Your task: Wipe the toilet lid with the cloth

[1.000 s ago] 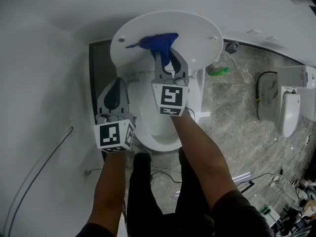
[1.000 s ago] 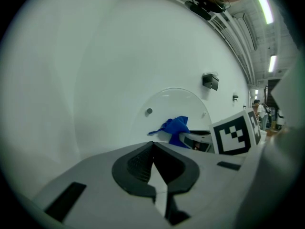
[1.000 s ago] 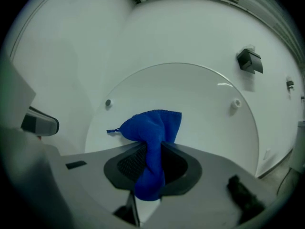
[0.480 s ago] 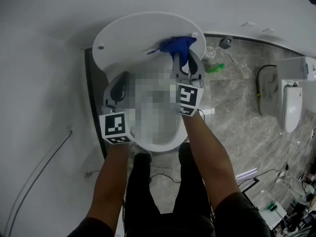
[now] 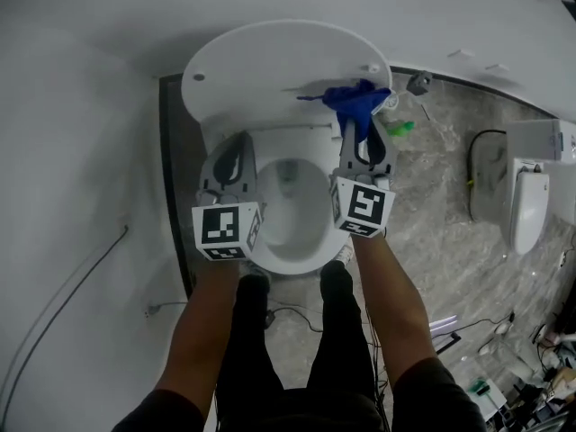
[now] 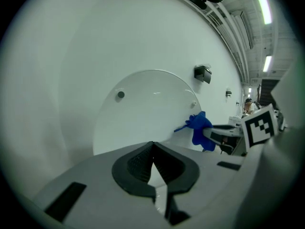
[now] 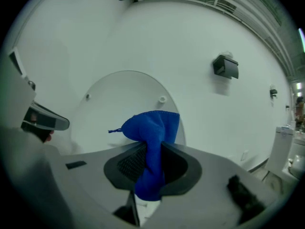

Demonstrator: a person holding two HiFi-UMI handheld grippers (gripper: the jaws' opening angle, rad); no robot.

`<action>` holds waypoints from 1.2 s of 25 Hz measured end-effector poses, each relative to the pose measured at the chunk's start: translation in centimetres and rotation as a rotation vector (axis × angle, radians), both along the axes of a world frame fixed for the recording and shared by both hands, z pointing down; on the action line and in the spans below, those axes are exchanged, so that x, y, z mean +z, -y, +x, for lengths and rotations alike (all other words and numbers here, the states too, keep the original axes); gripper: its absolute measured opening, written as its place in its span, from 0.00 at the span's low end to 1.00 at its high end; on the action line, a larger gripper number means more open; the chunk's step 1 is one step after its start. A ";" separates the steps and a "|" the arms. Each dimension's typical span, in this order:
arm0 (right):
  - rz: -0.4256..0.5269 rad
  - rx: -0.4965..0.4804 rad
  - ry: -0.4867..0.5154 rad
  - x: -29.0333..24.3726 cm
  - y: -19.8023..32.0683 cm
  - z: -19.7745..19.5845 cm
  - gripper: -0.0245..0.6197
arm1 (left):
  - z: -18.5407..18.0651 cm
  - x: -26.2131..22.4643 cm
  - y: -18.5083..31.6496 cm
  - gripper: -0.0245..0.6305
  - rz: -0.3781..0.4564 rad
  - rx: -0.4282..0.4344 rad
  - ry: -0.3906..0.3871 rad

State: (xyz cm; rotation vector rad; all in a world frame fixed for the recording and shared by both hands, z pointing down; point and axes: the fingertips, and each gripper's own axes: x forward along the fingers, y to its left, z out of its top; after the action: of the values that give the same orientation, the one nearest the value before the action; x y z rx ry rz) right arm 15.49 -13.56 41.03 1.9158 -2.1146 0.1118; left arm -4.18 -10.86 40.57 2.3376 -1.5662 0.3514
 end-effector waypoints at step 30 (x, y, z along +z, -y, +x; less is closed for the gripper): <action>-0.158 -0.287 0.173 7.8 2.9 -23.9 0.16 | -13.6 3.9 -1.4 0.05 -0.083 -0.118 0.012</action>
State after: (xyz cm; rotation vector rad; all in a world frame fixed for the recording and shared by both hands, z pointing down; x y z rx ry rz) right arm -8.44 -16.46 48.82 1.5464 -2.3890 0.3835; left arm -17.81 -9.47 44.51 2.1743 -1.6537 0.3951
